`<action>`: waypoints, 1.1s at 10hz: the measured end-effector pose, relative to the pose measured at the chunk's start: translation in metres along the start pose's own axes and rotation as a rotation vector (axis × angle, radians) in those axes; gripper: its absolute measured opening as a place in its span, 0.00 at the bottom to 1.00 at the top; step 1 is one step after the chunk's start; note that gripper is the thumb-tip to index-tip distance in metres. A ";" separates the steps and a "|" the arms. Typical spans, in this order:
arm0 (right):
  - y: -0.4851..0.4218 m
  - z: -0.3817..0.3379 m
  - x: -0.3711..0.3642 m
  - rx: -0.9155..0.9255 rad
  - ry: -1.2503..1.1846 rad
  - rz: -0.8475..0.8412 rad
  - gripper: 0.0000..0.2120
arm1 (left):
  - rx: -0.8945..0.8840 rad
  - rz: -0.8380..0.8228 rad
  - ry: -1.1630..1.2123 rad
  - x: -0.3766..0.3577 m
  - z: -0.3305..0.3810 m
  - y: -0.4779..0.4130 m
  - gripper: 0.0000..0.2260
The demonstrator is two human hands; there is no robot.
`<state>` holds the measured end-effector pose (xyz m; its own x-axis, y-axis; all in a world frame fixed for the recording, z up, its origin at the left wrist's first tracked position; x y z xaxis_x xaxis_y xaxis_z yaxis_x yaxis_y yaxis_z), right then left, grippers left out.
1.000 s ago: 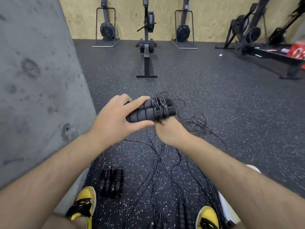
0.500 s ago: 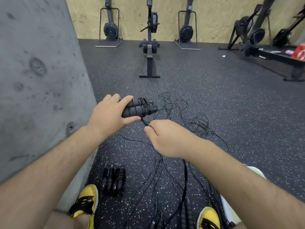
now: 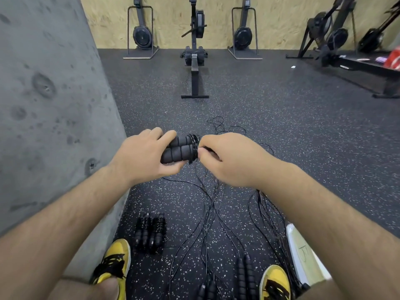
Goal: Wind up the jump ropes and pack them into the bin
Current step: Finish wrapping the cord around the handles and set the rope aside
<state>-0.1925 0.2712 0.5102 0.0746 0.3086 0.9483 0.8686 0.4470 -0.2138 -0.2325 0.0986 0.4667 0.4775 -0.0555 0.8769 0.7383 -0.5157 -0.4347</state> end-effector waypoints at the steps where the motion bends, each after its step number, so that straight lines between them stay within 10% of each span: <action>1: -0.005 0.005 0.005 0.055 0.070 0.040 0.10 | -0.105 -0.006 -0.019 0.001 0.008 0.000 0.24; 5: -0.024 0.065 -0.007 -0.149 -0.614 -0.107 0.07 | -0.219 0.031 0.502 0.038 0.045 0.008 0.30; 7: -0.010 0.053 -0.041 -0.316 -0.512 -0.283 0.18 | -0.133 0.117 0.566 0.040 0.039 0.001 0.31; 9: -0.017 0.044 -0.059 -0.478 -0.921 -0.100 0.17 | -0.072 0.166 0.581 0.038 0.025 -0.005 0.29; 11: -0.005 0.023 -0.055 -0.362 -0.684 -0.111 0.15 | 0.013 0.169 0.475 0.030 -0.005 -0.009 0.29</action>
<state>-0.2119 0.2710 0.4536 -0.2386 0.7794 0.5792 0.9678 0.2404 0.0751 -0.2265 0.0974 0.4980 0.3232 -0.5217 0.7895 0.6769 -0.4556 -0.5782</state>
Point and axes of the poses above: each hand's wrist, its own y-axis away from the middle knuckle, its own x-axis out of the back of the hand, z = x × y, the point moved 6 cm from there along -y, towards the middle knuckle, and after that the axes turned 7 degrees about -x, right-handed, at the moved point
